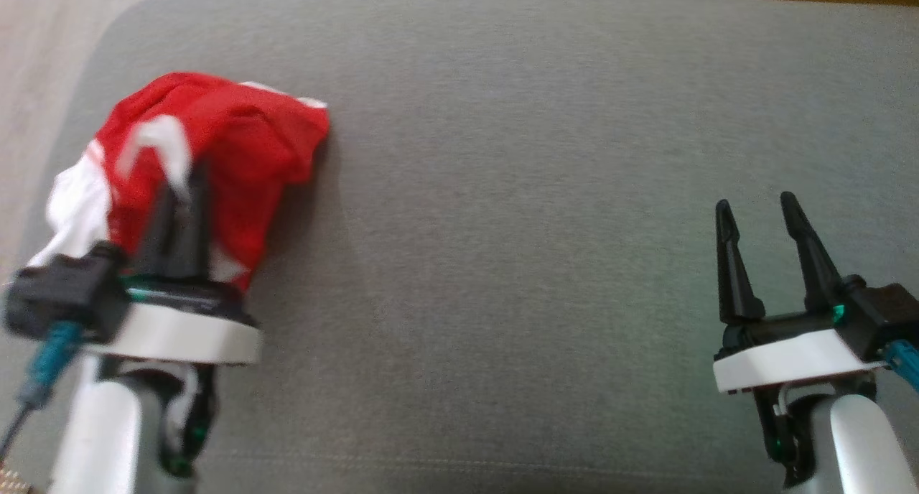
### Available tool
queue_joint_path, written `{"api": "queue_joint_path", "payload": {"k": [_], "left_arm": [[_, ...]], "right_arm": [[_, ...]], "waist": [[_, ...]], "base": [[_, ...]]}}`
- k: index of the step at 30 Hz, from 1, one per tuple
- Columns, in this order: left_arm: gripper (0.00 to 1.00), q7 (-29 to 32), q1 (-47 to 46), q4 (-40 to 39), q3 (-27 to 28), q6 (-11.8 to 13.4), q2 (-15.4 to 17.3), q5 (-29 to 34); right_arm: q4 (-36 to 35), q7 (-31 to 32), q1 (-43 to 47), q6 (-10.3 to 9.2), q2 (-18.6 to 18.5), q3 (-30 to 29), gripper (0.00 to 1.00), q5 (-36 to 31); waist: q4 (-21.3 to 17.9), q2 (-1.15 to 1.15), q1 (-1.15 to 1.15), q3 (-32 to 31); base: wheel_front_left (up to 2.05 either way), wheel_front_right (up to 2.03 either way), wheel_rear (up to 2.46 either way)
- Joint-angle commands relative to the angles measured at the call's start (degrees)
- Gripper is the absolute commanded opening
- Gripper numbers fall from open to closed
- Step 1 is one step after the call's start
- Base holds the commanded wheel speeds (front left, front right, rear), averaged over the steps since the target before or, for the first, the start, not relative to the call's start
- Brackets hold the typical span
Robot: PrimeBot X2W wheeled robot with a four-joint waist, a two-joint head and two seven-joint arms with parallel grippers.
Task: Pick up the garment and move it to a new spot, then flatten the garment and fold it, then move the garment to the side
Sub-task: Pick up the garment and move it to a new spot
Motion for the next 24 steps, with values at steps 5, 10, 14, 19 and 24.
{"api": "queue_joint_path", "payload": {"k": [5, 10, 14, 19, 24], "left_arm": [[0.00, 2.4, -3.5, -3.6, -2.7, -1.8, -0.8, 0.2], [0.00, 2.7, -8.9, -0.7, -7.6, -3.8, -2.8, 0.0], [0.00, 1.7, -14.8, 3.2, -11.4, -4.8, -4.7, 0.0], [0.00, 1.0, -21.1, 6.5, -15.7, -5.4, -6.1, 0.3], [0.00, 2.5, -24.3, 9.9, -19.2, -5.8, -6.6, 0.1]], "right_arm": [[-2.9, -1.0, -1.4, -0.04, -0.3, 1.7, 1.00, 0.5], [-3.2, -2.0, -2.1, -0.04, -0.3, 2.1, 1.00, 1.4], [-2.8, -3.2, -2.5, -0.04, -0.3, 2.2, 1.00, 2.6], [-2.2, -4.9, -2.9, -0.04, -0.3, 2.5, 1.00, 4.1], [-1.6, -6.4, -2.8, -0.04, -0.3, 2.3, 1.00, 5.7]], "waist": [[-6.1, 0.00, 0.00, 1.5], [-12.7, 0.00, 0.00, 3.7], [-18.0, 0.00, 0.00, 5.5], [-23.8, 0.00, 0.00, 8.3], [-26.9, 0.00, 0.00, 10.9]], "base": [[0.00, 0.00, 0.00], [0.00, 0.00, 0.00], [0.00, 0.00, 0.00], [0.00, 0.00, 0.00], [0.00, 0.00, 0.00]]}}
